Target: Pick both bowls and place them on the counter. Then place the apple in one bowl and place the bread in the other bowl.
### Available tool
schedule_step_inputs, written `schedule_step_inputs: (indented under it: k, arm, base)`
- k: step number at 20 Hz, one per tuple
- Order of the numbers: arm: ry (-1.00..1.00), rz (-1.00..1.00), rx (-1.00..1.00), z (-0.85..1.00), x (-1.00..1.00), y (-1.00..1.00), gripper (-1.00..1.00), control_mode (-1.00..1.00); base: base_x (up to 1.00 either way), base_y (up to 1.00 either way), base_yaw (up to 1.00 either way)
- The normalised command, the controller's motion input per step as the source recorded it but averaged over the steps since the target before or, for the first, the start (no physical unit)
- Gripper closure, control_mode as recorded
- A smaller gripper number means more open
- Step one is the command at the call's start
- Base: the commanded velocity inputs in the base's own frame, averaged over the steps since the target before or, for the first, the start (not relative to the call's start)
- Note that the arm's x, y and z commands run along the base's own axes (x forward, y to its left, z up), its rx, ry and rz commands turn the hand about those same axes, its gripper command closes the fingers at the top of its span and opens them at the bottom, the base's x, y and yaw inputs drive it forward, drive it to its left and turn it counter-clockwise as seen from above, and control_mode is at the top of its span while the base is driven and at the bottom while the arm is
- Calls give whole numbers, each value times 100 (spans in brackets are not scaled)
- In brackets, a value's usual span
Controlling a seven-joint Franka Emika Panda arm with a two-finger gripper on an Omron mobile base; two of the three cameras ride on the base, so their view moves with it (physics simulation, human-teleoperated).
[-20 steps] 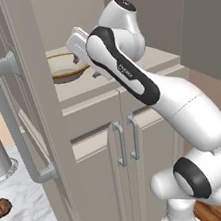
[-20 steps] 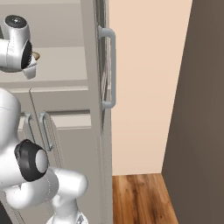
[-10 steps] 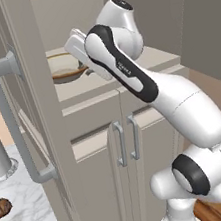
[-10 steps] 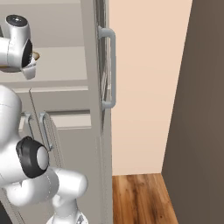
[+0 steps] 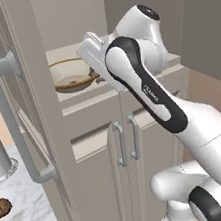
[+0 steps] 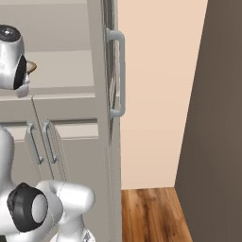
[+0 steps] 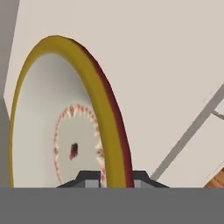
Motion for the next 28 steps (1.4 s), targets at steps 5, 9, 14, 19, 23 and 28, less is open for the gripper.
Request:
schedule_step_inputs:
  k: [5, 9, 14, 19, 23, 28]
  arm:
    - [-8, -11, 10, 0, -87, -22, 100, -100]
    - [-2, -7, 8, 0, -73, -43, 100, -100]
    - [0, -7, 3, 0, -68, -42, 100, -100]
    - [0, -5, 0, -2, -66, -39, 100, -100]
    - [0, -5, 0, -10, -70, -44, 100, -100]
    - [1, -6, 0, -15, -62, -34, 100, -100]
  base:
    - [0, 0, 0]
    - [0, 0, 0]
    - [0, 0, 0]
    - [0, 0, 0]
    - [0, 0, 0]
    - [0, 0, 0]
